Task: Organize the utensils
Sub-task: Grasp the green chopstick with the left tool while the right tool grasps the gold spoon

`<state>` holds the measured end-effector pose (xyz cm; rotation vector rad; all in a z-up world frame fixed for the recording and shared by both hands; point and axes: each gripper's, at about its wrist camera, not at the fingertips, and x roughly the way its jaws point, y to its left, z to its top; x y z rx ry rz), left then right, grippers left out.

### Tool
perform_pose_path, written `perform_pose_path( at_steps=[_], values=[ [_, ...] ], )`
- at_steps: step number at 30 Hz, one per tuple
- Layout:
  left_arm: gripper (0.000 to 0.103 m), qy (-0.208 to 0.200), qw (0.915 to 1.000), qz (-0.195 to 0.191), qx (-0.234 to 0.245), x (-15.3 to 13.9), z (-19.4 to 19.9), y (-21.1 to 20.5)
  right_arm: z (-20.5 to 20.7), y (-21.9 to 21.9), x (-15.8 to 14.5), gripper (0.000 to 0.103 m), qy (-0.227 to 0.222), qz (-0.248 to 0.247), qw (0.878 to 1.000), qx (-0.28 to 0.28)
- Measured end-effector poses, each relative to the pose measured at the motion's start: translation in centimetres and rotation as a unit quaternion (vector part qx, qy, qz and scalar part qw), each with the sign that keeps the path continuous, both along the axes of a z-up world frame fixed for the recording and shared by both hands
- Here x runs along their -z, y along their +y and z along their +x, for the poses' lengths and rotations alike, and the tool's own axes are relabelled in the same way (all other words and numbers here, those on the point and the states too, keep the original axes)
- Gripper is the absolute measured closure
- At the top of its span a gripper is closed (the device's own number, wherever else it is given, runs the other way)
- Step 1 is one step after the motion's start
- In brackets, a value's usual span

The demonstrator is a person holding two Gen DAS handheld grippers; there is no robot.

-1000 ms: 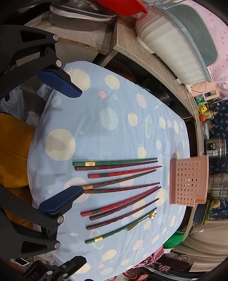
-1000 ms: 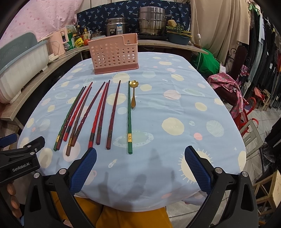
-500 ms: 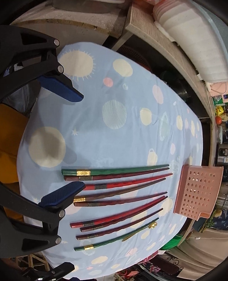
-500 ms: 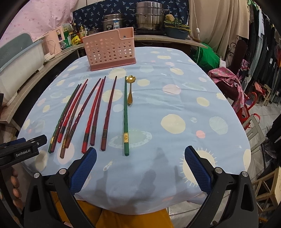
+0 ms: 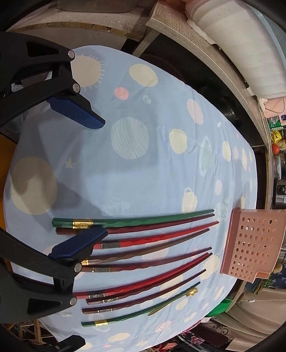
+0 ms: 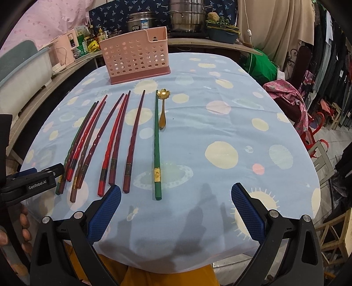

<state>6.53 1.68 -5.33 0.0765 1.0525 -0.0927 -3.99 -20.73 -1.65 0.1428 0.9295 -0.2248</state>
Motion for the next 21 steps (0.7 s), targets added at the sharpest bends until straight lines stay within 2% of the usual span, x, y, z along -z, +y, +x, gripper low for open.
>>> perform_pose_path(
  at_steps=[5, 9, 12, 14, 17, 20, 21],
  values=[
    [0.016, 0.004, 1.0000, -0.002, 0.001, 0.0, 0.2, 0.3, 0.3, 0.0, 0.1, 0.007, 0.002, 0.001, 1.000, 0.000],
    [0.021, 0.018, 0.9998, -0.002, 0.009, 0.6, 0.3, -0.1, 0.6, -0.1, 0.3, 0.007, 0.003, 0.004, 1.000, 0.001],
    [0.021, 0.014, 0.9999, -0.006, 0.006, 0.6, 0.4, 0.1, 0.7, -0.1, 0.3, 0.007, 0.004, 0.003, 1.000, 0.000],
    [0.025, 0.014, 0.9999, -0.008, 0.002, 0.5, 0.5, 0.3, 0.8, -0.1, 0.3, 0.007, 0.003, 0.003, 1.000, -0.001],
    [0.039, 0.013, 0.9998, -0.011, 0.004, 0.3, 0.5, 0.3, 1.2, -0.4, 0.3, 0.007, 0.000, 0.004, 1.000, -0.001],
    [0.058, 0.012, 0.9998, -0.014, 0.012, 0.0, 0.6, 0.2, 2.0, -0.9, 0.1, 0.009, -0.010, 0.004, 1.000, -0.001],
    [0.071, 0.010, 0.9998, -0.012, 0.014, -0.1, 0.6, 0.2, 2.4, -1.1, 0.1, 0.011, -0.013, 0.002, 1.000, -0.001]
  ],
)
